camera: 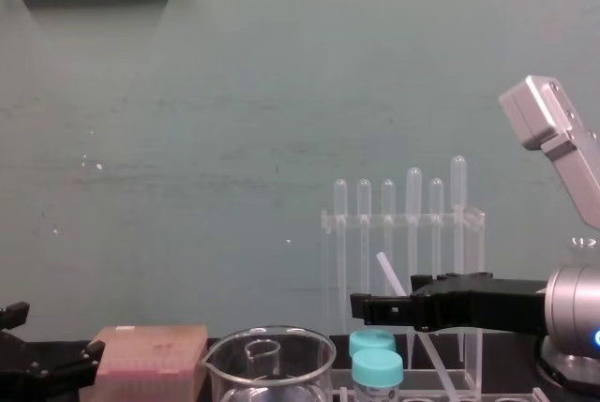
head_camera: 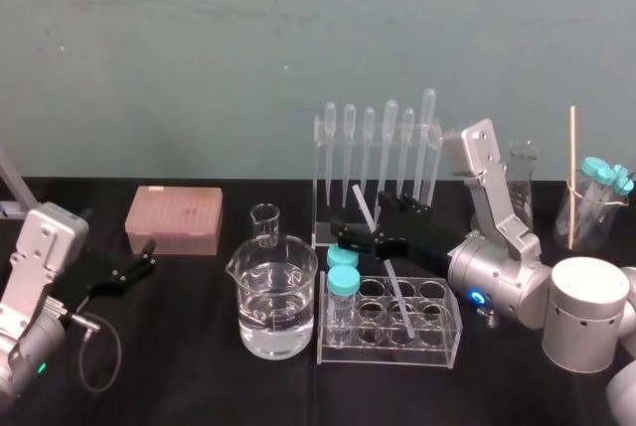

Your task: Pick up the stirring rod with one hand, then place it down.

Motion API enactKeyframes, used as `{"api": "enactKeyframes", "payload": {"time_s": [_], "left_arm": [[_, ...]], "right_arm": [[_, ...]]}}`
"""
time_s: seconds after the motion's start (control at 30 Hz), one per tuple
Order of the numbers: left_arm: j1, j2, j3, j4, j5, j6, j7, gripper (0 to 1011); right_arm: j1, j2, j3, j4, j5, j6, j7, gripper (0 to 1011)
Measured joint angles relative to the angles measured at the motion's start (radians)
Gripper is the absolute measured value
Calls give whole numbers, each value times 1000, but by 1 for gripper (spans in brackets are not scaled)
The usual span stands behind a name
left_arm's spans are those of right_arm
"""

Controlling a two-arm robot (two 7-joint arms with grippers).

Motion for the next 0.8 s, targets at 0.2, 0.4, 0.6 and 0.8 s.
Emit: {"api": "enactKeyframes", "payload": {"time_s": [0.2,0.4,0.6,0.8], "left_arm": [[0,0,0,0,0,0,0,1000],[0,0,0,0,0,0,0,1000],[0,0,0,0,0,0,0,1000],[0,0,0,0,0,0,0,1000]], "right_arm": [[0,1,1,-1,1,1,-1,980],[0,1,1,-2,2,1,-1,837],[-1,2,1,-2,3,2,-1,682],[-1,2,1,-3,4,2,-1,486]]}}
